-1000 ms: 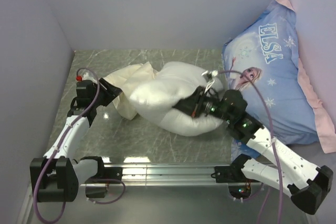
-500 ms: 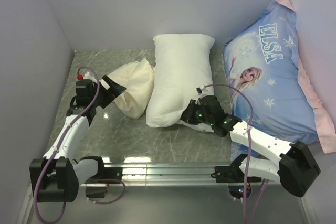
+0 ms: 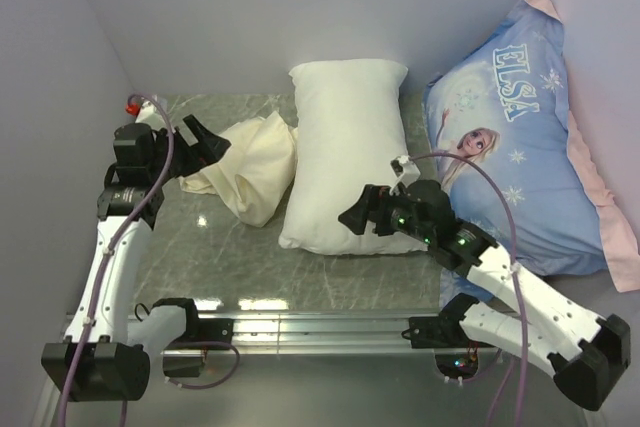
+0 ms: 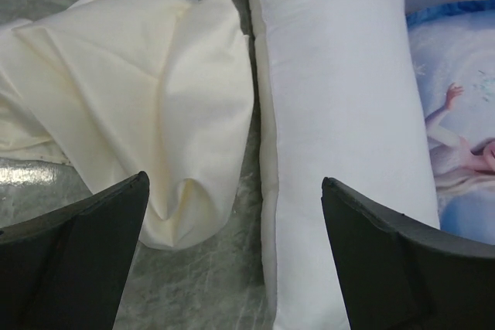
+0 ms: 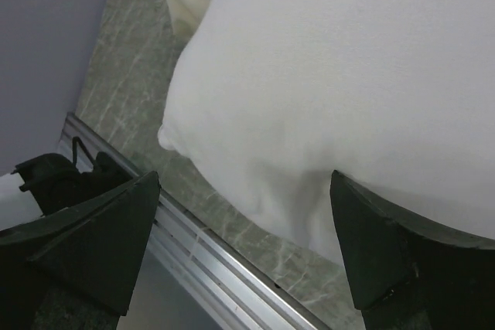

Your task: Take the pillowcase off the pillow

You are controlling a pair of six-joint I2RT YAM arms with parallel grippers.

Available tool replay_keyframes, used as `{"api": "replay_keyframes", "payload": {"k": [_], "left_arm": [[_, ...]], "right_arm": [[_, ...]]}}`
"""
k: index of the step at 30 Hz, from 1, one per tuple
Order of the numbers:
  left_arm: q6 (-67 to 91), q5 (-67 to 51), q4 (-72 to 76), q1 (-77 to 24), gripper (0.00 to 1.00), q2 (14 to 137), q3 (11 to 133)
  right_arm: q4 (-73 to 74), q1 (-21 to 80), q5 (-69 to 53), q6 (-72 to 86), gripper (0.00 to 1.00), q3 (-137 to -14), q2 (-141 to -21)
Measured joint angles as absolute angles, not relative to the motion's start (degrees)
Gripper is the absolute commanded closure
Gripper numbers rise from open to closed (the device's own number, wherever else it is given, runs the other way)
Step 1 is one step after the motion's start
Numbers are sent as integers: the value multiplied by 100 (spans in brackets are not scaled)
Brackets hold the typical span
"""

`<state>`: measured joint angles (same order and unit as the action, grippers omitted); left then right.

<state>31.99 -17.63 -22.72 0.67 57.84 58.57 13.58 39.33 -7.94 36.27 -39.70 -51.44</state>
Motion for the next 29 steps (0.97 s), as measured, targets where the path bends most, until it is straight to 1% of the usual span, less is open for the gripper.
{"api": "replay_keyframes", "payload": {"k": [4,7,12,15,20,29], "left_arm": [[3105,-1994,-2399,67,1,5588,6047],[3085,-2182,-2471,67,1,5487,6206],[3072,-2412,-2458,67,1,5212,6372],[3059,-2521,-2425,67,1,5054,6383],[2976,-2596,-2451,64,1,4982,6377],[2860,-2613,-2475,54,1,4893,6322]], "right_arm": [[1881,3927,-644,3468,0,-4206,-4528],[2132,3922,-377,3306,0,-4626,-4230],[2051,3920,270,3055,0,-5557,-4097],[2001,3916,600,2936,0,-5878,-4130],[1879,3911,967,2823,0,-5865,-4099],[1900,3911,1219,2816,0,-5684,-4080]]}}
